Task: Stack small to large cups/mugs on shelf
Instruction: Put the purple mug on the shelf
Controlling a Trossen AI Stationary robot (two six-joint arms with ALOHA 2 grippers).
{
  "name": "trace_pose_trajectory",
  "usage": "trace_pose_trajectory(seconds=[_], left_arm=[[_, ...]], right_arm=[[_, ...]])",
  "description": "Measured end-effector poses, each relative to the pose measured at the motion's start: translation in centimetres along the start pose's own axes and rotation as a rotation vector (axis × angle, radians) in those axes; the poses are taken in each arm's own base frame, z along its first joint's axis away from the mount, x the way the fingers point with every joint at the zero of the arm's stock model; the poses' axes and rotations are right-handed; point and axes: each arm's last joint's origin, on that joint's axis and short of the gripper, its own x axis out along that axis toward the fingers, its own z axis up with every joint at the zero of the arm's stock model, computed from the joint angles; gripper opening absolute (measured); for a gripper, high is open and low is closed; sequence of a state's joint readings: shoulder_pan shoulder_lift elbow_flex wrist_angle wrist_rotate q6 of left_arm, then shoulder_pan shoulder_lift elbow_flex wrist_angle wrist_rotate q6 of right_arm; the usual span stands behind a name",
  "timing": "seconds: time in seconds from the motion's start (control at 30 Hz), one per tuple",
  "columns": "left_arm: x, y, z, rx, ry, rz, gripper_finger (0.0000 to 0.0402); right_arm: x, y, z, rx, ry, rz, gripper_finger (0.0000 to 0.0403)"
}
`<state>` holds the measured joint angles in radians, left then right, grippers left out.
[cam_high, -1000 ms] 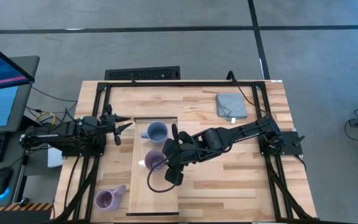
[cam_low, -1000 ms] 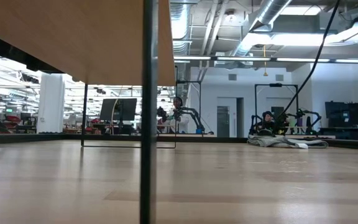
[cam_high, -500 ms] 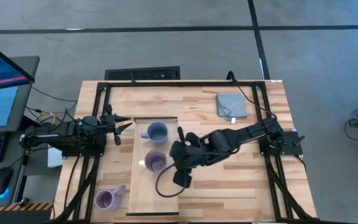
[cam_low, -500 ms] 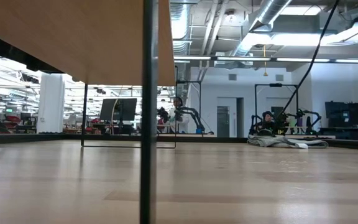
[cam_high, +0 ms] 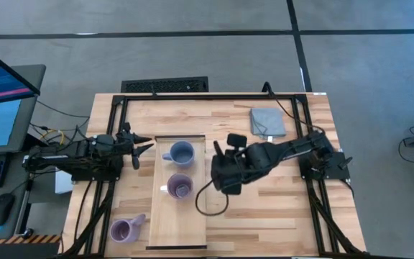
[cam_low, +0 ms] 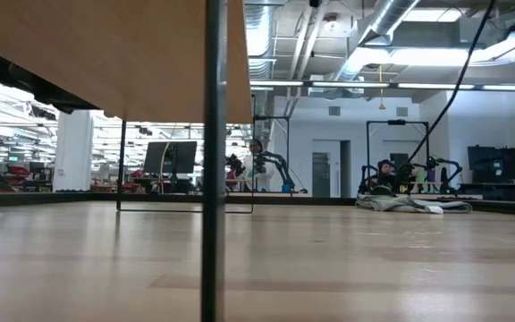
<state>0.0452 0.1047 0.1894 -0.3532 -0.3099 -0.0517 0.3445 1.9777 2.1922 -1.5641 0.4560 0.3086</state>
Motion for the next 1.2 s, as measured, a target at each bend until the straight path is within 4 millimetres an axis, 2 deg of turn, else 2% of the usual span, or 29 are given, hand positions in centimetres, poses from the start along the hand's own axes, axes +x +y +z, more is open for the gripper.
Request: trace_pose_trajectory(seconds=[0.17, 0.3, 0.43, 0.6, 0.73, 0.83, 0.93, 1.03, 1.2], left_arm=[[0.0, 0.0, 0.0, -0.014, 0.000, 0.000, 0.0098], [0.0, 0.0, 0.0, 0.001, 0.001, 0.000, 0.0098], [0.0, 0.0, 0.0, 0.004, 0.000, 0.001, 0.0098], [0.0, 0.1, 0.0, 0.005, -0.001, 0.017, 0.0098], [0.0, 0.0, 0.0, 0.005, -0.003, 0.017, 0.0098], [0.0, 0.0, 0.0, 0.005, -0.005, 0.017, 0.0098], [0.0, 0.0, 0.0, 0.005, -0.005, 0.017, 0.0098], [0.0, 0.0, 0.2, -0.001, -0.020, 0.016, 0.0098], [-0.6, -0.1, 1.4, -0.046, -0.046, -0.077, 0.0098]], right_arm=[[0.2, -1.7, -0.7, -0.018, -0.069, 0.016, 0.0123], [1.2, -3.3, -2.5, 0.028, -0.097, 0.014, 0.0123], [2.8, -5.2, -5.5, 0.082, -0.168, 0.025, 0.0123], [5.8, -7.0, -10.3, 0.167, -0.318, 0.115, 0.0123], [8.5, -7.1, -14.0, 0.218, -0.460, 0.145, 0.0123], [10.4, -6.5, -16.4, 0.245, -0.564, 0.148, 0.0123], [12.0, -5.8, -18.0, 0.277, -0.687, 0.168, 0.0123], [12.8, -5.4, -18.8, 0.297, -0.776, 0.202, 0.0123], [13.1, -5.3, -18.9, 0.384, -0.785, 0.236, 0.0123]])
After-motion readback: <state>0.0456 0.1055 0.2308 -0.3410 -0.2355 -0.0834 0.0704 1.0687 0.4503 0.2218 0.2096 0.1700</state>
